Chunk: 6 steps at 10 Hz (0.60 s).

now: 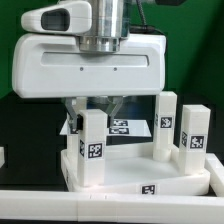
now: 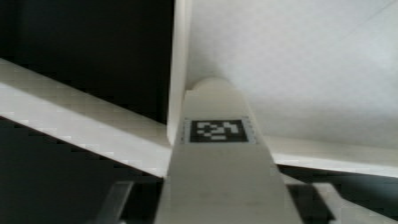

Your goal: Assemble desk

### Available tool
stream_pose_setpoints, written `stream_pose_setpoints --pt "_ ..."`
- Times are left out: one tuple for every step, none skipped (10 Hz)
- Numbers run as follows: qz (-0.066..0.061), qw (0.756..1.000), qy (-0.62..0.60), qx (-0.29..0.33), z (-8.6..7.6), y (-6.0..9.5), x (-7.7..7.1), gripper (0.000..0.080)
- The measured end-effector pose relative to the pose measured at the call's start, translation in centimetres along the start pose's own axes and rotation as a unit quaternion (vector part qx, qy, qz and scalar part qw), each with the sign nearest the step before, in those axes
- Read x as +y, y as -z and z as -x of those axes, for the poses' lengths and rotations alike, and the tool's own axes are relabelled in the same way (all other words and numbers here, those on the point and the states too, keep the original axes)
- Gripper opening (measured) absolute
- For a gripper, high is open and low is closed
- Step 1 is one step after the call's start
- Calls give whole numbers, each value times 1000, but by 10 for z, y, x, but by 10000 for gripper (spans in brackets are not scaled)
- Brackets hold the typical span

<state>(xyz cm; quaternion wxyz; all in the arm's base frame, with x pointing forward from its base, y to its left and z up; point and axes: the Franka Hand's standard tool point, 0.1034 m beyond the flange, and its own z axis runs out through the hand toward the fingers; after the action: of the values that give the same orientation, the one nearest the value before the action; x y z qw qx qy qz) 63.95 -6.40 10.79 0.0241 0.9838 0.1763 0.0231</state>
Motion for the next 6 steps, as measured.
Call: stream_pose_setpoints --pt "0 1000 -15 0 0 0 0 291" --pt "-1 999 -52 0 0 0 0 291" --pt "-1 995 -97 0 0 0 0 291" --pt "-1 989 -148 0 0 0 -1 291" --pt "-2 980 -198 0 0 0 -2 291" --pt "-7 966 -260 2 1 0 -1 291"
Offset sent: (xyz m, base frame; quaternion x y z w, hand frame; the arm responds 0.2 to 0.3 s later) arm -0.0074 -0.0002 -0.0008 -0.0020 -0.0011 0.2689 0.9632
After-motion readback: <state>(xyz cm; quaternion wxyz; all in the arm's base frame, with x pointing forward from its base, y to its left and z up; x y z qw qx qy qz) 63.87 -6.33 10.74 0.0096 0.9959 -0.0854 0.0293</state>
